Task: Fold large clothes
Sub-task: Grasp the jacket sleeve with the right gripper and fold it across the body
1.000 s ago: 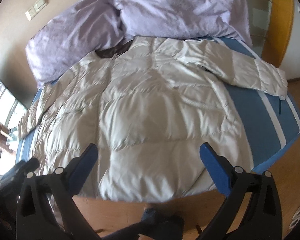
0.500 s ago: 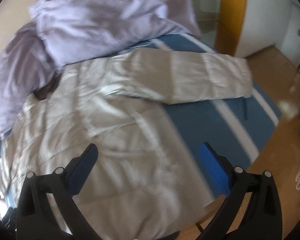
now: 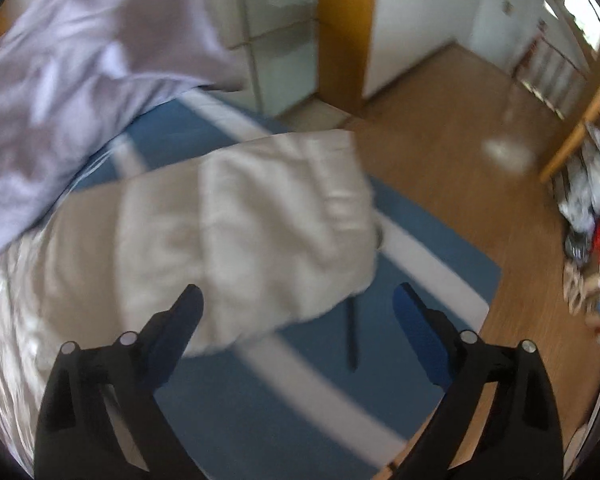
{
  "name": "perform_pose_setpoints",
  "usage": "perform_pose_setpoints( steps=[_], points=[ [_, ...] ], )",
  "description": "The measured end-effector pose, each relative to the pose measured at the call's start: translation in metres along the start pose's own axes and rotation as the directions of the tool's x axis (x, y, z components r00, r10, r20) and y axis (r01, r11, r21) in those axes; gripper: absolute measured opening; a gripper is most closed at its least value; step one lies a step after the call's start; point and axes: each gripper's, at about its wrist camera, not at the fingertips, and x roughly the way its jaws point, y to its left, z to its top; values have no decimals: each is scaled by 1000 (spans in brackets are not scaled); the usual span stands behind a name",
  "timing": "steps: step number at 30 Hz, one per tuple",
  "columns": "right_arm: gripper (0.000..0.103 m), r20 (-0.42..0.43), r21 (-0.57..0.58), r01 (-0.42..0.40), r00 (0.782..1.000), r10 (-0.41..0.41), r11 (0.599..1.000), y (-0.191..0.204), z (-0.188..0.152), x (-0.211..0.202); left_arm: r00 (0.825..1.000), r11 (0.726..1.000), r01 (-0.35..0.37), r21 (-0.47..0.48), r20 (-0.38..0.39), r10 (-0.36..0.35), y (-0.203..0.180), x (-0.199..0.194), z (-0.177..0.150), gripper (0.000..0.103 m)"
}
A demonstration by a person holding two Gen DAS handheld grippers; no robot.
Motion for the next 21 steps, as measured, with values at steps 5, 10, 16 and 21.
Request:
perform_pose_setpoints(
  steps=[5,10,16,21],
  points=[
    [79,-98,87,-3,995,11,996,-20,12,38,1000,999,-12,-32,-12,11,0,8,6,102],
    [52,-112,79,-36,993,44,996,-15,3,46,1000,999,-15,-45,-25,14,3,15,5,102],
    [21,-94,100,-93,990,102,991,-16,0,38,999,999,-14,-41,-44,12,7,22,2,102],
    [19,29,-14,-64,998,64,998,6,8,3,999,999,-13,-29,-40,11,10,24,2,102]
  ],
)
